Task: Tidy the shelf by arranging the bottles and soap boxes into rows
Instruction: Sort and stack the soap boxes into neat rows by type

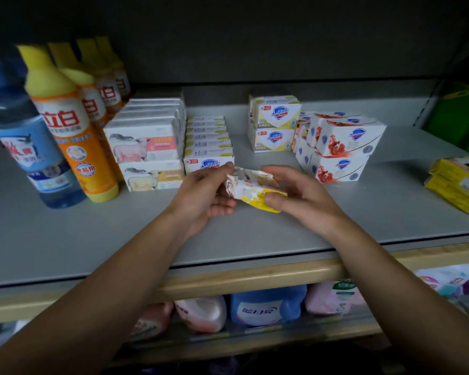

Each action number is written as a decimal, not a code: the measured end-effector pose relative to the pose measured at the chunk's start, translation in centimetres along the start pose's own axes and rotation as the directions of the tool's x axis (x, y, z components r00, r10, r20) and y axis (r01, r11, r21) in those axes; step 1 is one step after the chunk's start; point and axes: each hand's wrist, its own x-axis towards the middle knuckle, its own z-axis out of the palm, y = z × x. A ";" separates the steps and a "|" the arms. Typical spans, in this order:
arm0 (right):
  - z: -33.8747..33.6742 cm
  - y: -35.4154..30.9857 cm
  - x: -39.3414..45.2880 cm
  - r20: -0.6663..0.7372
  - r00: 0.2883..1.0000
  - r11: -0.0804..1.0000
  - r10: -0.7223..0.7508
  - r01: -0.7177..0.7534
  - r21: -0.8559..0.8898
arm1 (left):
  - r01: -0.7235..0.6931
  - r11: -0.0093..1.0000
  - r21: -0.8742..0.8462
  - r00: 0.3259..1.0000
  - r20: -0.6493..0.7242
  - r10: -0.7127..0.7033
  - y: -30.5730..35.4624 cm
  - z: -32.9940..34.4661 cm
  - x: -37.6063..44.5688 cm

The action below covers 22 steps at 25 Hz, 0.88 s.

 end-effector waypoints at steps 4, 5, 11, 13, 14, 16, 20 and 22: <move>0.1 0.0 -0.1 0.001 1.000 0.999 0.010 -0.010 -0.050 | 0.002 1.000 -0.004 1.000 0.020 -0.002 0.0 0.1 -0.3; 0.2 -0.1 -0.2 0.005 1.000 0.999 0.008 -0.007 -0.051 | -0.010 1.000 -0.006 1.000 0.022 0.010 0.0 0.1 -0.4; -1.5 -2.0 -1.8 0.113 0.979 0.782 -0.169 0.202 -0.589 | -0.281 0.950 0.135 0.938 0.248 0.242 0.2 0.9 -1.1; -2.9 -2.7 -3.0 0.045 0.983 0.763 -0.179 0.168 -0.625 | -0.273 0.958 0.088 0.923 0.305 0.235 0.5 2.4 -1.4; -3.8 -2.9 -3.8 -0.023 0.984 0.787 -0.174 0.125 -0.605 | -0.246 0.968 0.049 0.925 0.309 0.219 0.6 3.3 -1.3; -6.0 -3.2 -5.3 -0.185 0.969 0.842 -0.162 0.038 -0.538 | -0.262 0.961 0.090 0.934 0.274 0.229 0.5 5.5 -1.0; -12.0 -3.5 -8.2 -0.426 0.894 0.877 -0.140 -0.088 -0.472 | -0.595 0.248 0.765 0.790 0.498 0.358 -2.1 8.8 0.0; -15.4 -3.7 -9.7 -0.534 0.832 0.847 -0.151 -0.171 -0.504 | -0.577 0.018 0.816 0.794 0.556 0.244 -3.4 9.8 0.1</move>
